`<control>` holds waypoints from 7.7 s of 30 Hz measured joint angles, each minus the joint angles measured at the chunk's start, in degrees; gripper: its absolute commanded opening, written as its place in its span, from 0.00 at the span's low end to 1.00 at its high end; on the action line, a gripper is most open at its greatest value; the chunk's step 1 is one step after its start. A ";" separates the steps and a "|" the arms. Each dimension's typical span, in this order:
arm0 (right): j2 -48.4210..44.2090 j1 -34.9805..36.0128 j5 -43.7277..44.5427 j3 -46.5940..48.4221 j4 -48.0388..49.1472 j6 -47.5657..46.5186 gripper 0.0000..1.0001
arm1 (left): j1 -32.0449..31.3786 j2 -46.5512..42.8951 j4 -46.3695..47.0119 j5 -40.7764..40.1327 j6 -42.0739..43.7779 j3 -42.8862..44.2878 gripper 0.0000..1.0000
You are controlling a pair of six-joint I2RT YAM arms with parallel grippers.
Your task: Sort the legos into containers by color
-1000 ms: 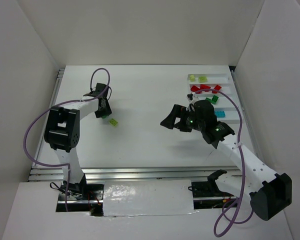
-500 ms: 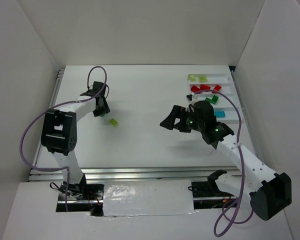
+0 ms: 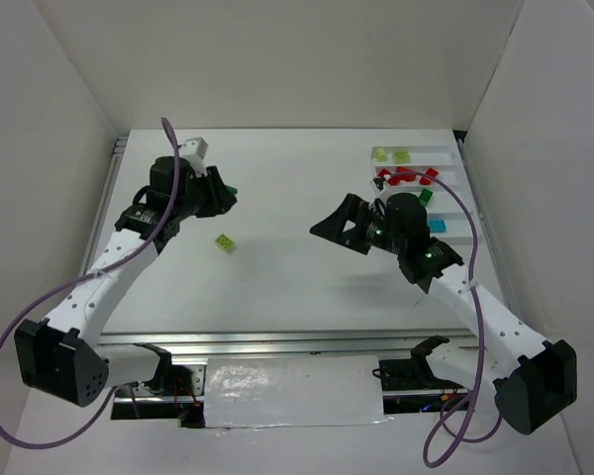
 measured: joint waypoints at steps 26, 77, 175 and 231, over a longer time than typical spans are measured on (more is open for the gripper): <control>4.00 14.73 6.73 10.12 -1.86 6.25 0.56 | -27.45 -6.86 5.77 17.81 18.73 -5.44 0.00; 58.31 -39.63 37.20 51.43 -19.76 -0.44 0.08 | -27.78 -17.35 -23.52 -28.13 2.40 -10.29 1.00; -3.37 2.19 -0.48 -12.15 4.50 -0.15 0.90 | -9.70 20.00 -3.98 -20.24 -39.17 -7.39 0.00; 6.05 19.87 32.59 -10.91 24.96 -0.90 0.00 | -32.00 2.86 -2.34 -18.38 -48.63 0.90 1.00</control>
